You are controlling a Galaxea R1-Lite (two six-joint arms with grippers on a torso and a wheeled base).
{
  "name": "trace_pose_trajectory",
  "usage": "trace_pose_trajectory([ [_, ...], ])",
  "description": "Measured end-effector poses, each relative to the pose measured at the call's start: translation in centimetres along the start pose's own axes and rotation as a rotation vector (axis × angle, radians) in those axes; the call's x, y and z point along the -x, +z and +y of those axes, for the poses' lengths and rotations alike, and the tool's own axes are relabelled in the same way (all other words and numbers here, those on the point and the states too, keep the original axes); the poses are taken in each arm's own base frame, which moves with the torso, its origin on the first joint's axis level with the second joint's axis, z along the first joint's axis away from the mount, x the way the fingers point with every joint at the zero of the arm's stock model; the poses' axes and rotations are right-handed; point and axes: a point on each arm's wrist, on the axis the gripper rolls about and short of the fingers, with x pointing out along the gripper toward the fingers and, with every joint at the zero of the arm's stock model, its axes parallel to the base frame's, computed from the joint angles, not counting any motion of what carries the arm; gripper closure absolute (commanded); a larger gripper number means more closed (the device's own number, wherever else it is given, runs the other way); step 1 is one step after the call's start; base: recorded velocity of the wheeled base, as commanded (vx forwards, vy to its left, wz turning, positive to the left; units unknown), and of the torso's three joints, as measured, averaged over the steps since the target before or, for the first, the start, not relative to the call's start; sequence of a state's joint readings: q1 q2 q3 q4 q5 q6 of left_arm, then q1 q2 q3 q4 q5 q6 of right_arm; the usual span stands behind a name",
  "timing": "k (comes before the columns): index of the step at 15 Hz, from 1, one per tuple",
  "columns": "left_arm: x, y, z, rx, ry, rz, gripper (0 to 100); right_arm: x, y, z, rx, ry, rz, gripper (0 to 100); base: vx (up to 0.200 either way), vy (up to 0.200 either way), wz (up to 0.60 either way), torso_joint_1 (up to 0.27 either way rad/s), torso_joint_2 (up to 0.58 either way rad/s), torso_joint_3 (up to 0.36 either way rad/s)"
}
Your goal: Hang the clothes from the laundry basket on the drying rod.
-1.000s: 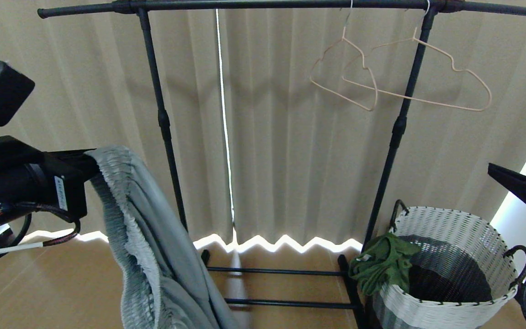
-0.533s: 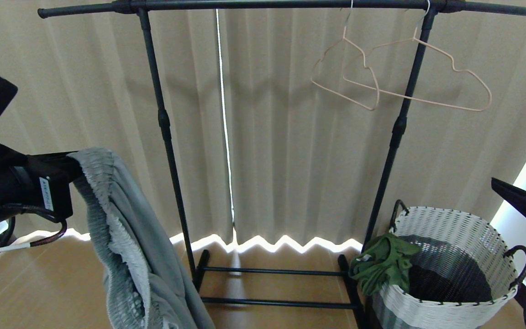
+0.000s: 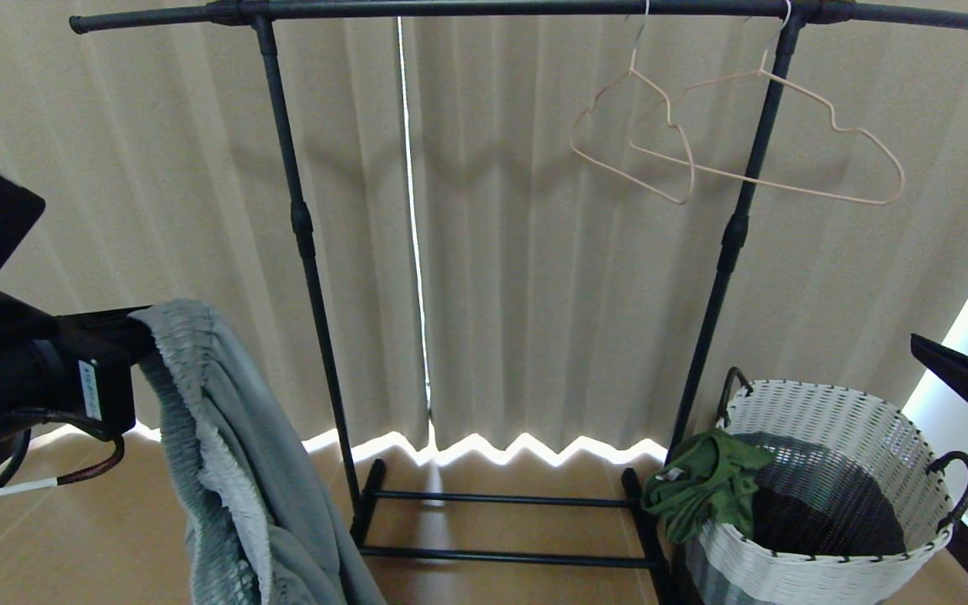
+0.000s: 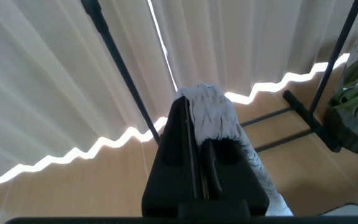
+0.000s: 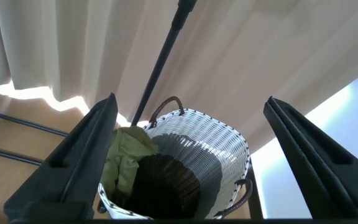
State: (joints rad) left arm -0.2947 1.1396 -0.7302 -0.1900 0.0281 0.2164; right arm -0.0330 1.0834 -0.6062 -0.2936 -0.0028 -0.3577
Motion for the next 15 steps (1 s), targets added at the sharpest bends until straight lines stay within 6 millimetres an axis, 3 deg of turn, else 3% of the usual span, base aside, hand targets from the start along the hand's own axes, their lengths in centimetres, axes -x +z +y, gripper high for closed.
trace_pose_trajectory([
  [7, 0.56, -0.64, -0.16, -0.052, -0.002, -0.024, 100, 0.32, -0.2, 0.05, 0.0, -0.001, 0.0, 0, 0.0, 0.0, 0.0, 0.009, -0.02, -0.003],
  [10, 0.86, -0.66, -0.19, -0.063, -0.014, -0.053, 100, 0.39, -0.05, -0.01, 0.0, -0.005, -0.01, 0, 0.0, 0.0, 0.0, 0.129, -0.17, -0.198],
  [15, 0.97, -0.93, -0.22, -0.096, -0.013, -0.049, 100, 0.36, -0.04, -0.22, -0.002, -0.017, -0.007, 0, 0.0, 0.0, 0.0, 0.148, -0.52, -0.254],
])
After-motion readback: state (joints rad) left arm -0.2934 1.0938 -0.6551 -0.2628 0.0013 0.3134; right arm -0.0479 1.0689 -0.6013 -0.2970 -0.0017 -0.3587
